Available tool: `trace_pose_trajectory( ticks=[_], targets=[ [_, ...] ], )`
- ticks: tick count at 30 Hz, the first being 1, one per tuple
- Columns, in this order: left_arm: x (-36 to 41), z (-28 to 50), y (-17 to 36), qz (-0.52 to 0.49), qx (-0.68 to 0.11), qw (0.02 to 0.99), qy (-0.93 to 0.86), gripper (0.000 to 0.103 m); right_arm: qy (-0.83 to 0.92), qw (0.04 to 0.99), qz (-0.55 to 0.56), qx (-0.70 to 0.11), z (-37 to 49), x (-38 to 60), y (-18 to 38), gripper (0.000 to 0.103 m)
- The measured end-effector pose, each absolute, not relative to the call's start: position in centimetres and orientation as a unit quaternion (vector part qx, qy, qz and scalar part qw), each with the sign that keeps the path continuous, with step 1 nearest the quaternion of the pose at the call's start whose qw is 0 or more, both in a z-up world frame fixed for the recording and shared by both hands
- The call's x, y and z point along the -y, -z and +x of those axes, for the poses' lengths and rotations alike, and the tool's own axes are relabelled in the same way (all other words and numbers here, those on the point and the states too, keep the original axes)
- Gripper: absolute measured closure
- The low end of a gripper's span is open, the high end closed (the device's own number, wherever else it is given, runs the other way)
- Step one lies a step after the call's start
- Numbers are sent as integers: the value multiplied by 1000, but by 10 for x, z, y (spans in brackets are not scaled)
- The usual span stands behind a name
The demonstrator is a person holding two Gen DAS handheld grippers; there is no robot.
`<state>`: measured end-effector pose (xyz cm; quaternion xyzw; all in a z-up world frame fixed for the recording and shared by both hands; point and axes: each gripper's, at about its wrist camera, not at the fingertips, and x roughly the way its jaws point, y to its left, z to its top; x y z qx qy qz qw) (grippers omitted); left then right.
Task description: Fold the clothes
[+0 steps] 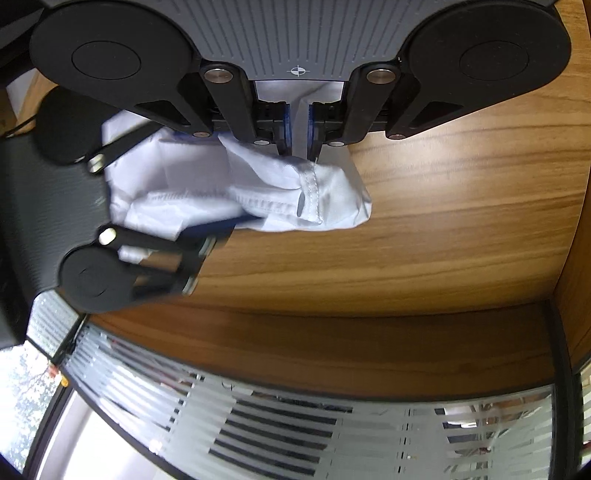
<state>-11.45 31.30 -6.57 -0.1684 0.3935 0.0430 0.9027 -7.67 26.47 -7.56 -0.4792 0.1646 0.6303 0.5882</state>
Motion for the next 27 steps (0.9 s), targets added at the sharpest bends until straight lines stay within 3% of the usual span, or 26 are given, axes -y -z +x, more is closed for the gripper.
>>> trace_pose_trajectory(
  ticks=[1, 4, 18, 27],
  targets=[
    [-314, -116, 65, -172, -391, 903, -42, 88, -624, 586, -491, -160, -76, -268, 77, 89],
    [-315, -120, 65, -183, -391, 901, -37, 88, -611, 609, -477, -168, -68, -272, 68, 97],
    [-316, -87, 94, -175, -419, 887, -78, 89, -591, 677, -396, -189, -30, -266, 28, 99],
    [-370, -100, 93, -213, -383, 881, -180, 89, -626, 634, -405, -205, -44, -256, 46, 99]
  ],
)
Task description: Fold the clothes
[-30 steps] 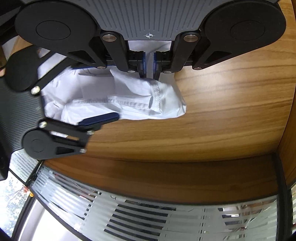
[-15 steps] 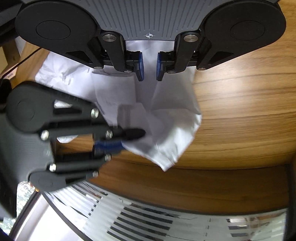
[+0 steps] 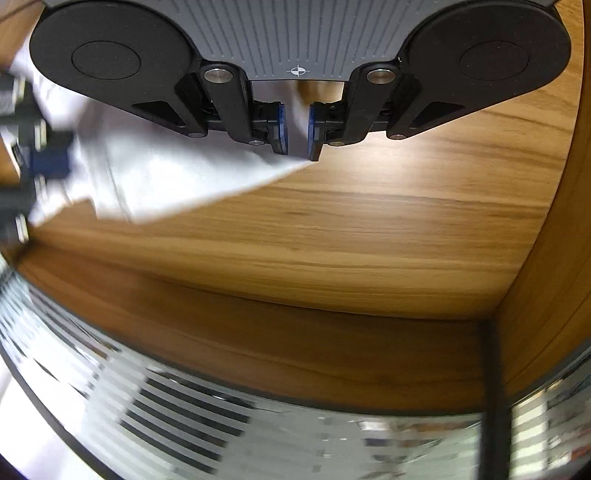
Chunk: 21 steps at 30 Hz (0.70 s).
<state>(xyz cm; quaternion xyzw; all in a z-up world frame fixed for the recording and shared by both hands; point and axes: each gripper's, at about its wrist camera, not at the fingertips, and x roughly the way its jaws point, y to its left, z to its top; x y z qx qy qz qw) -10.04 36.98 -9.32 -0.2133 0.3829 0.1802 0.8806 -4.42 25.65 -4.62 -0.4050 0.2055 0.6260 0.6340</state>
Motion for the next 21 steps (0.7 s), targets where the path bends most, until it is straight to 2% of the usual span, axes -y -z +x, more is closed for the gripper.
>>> trace_pose_trajectory(
  ticks=[4, 9, 12, 17, 21],
  targets=[
    [-394, -115, 93, -253, -374, 869, -204, 89, -636, 600, -438, -208, -65, -259, 75, 99],
    [-394, -128, 75, -256, -363, 874, -197, 89, -632, 569, -478, -220, -85, -263, 112, 97],
    [-383, -136, 67, -256, -365, 878, -173, 89, -631, 561, -485, -226, -87, -268, 123, 92],
    [-349, -122, 65, -244, -385, 883, -113, 89, -645, 567, -452, -239, -84, -263, 109, 77],
    [-328, -116, 76, -230, -412, 877, -94, 89, -636, 602, -402, -268, -69, -238, 84, 72]
  ],
)
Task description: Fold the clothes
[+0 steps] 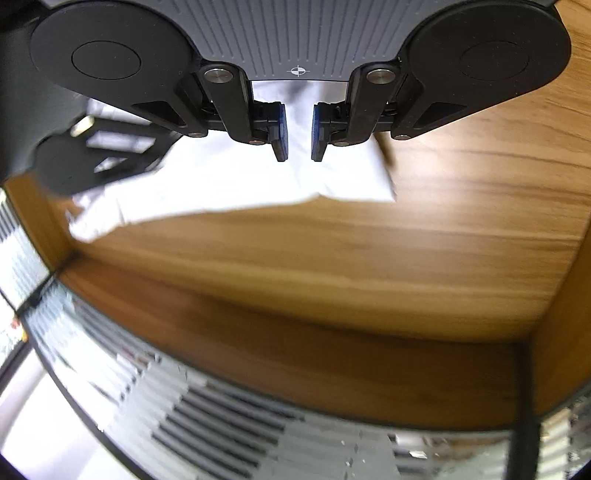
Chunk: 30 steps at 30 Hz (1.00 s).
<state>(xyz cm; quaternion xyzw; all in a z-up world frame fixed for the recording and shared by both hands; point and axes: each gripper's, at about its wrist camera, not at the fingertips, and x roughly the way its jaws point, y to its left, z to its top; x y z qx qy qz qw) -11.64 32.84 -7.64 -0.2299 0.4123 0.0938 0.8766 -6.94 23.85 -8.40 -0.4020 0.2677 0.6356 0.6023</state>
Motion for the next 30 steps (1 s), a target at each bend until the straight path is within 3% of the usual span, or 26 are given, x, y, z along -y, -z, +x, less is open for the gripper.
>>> trace_pose_trajectory(
  ticks=[12, 15, 21, 30],
  targets=[
    [-302, -111, 91, -145, -477, 863, -84, 86, -417, 771, -247, -413, 43, -119, 61, 69],
    [-305, -102, 82, -103, -468, 876, -56, 73, -339, 806, -189, -447, 76, -84, 60, 66],
    [-271, -83, 81, -71, -451, 889, 28, 53, -206, 853, -60, -476, 128, -16, 58, 50],
    [-225, -52, 108, 27, -484, 871, 82, 50, -136, 834, 201, -495, 186, 45, 77, 48]
  ],
)
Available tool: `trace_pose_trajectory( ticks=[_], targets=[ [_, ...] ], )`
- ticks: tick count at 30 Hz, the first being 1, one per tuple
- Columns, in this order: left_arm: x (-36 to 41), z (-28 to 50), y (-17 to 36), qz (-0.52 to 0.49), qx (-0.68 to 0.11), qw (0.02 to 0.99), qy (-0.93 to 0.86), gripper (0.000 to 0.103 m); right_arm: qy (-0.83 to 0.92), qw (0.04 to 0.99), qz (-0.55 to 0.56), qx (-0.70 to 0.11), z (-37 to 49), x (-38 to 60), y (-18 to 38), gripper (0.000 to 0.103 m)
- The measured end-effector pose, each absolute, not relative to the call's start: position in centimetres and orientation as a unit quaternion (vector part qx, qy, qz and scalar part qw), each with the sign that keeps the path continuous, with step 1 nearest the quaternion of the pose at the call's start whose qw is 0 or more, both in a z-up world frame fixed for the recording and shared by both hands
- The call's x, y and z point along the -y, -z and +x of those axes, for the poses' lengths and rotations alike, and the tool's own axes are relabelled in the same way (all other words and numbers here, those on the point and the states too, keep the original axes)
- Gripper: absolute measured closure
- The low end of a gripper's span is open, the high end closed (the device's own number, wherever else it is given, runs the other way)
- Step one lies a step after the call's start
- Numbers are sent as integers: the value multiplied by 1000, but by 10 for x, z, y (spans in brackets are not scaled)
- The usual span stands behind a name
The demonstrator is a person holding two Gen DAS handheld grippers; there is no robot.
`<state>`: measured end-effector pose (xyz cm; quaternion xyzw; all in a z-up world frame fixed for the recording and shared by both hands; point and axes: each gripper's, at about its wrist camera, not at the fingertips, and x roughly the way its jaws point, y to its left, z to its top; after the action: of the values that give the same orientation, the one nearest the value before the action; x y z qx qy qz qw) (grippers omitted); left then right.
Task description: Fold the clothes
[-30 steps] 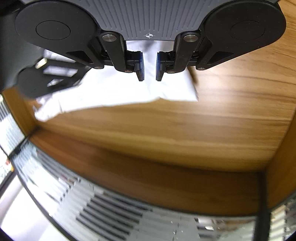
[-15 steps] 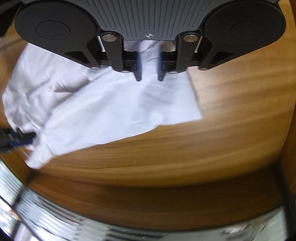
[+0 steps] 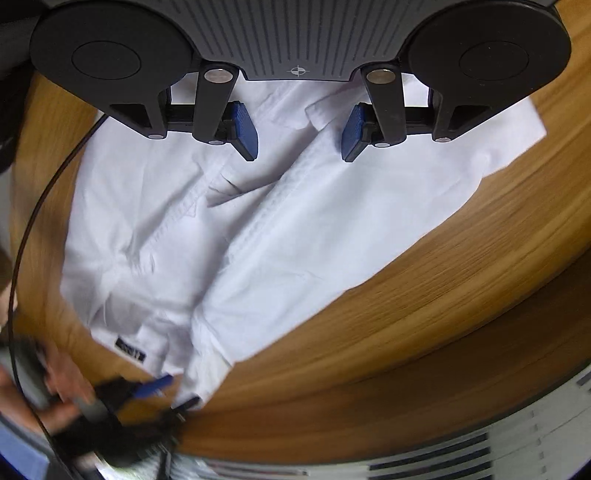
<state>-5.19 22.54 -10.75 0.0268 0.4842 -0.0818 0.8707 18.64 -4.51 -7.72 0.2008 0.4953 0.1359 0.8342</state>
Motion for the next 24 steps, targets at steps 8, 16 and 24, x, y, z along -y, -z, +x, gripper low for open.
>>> trace_pose_trajectory(
  ticks=[8, 16, 24],
  targets=[
    [-242, -66, 89, 4, -437, 897, 59, 99, -119, 828, 233, -496, 206, 59, 79, 98],
    [-241, -73, 84, 25, -459, 882, 104, 100, -100, 816, 249, -512, 187, 86, 95, 98],
    [-238, -56, 111, 50, -500, 856, 121, 98, -88, 830, 169, -523, 178, 74, 131, 94]
  ],
)
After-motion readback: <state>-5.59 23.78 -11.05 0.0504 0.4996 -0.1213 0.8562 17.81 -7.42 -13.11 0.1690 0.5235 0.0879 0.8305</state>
